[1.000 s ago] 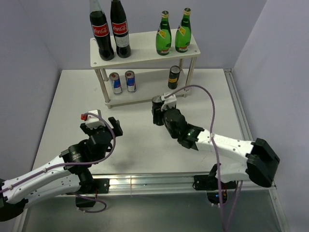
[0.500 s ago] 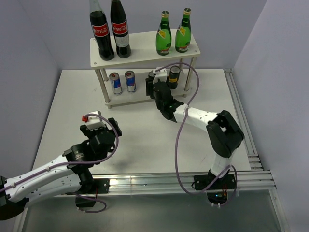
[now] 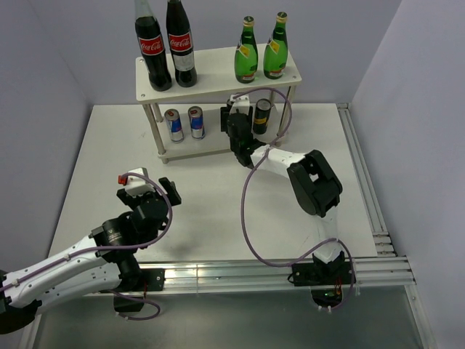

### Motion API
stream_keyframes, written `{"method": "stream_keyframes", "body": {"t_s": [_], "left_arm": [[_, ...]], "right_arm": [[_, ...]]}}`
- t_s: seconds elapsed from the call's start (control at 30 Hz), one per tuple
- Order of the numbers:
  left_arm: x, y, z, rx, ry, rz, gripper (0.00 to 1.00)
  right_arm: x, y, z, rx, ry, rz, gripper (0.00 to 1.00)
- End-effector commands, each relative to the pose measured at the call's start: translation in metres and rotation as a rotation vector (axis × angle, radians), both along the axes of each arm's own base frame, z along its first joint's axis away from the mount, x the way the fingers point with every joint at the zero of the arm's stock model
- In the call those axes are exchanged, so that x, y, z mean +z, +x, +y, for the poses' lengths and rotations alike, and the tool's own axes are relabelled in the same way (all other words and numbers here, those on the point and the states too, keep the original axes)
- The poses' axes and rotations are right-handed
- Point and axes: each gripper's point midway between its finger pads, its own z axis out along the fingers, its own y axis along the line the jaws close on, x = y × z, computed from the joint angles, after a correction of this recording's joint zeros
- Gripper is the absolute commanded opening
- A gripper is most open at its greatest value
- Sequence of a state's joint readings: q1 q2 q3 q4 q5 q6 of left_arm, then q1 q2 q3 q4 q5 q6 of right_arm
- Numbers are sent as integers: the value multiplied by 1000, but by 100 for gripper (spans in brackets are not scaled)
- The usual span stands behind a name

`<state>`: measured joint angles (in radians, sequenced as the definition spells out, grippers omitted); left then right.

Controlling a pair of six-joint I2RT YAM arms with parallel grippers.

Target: Place and organize the beverage onto the shelf

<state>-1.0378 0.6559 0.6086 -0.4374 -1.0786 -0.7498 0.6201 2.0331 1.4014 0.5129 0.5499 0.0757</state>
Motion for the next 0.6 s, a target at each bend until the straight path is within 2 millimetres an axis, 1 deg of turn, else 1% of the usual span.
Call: {"method": "stream_keyframes", "body": {"t_s": [0.0,0.17,0.23,0.3,0.43,0.47,0.5,0.57], "left_arm": [[1,0,1,12,-11,-13,99],[2,0,1,8,-14,-14,99],[2,0,2,14,-13,-15,99],[1,0,1,11,-12,-14,99],[2,0,1,14,-15,-15,99],[2,0,1,15,-15,-15,99],[2,0,2,16,-15,-15,99],[2,-1,2,13,-16,-16,99]], "right_arm": [[77,23,-14,-104,121,-212,0],[65,32,-24,-136,108,-218,0],[60,35,-31,-160,106,-218,0],[62,36,-32,-155,109,-229,0],[60,37,-32,-157,100,-219,0],[63,37,-30,-145,104,-224,0],[58,38,-29,-143,88,-204,0],[60,40,-29,-149,86,-196,0]]}}
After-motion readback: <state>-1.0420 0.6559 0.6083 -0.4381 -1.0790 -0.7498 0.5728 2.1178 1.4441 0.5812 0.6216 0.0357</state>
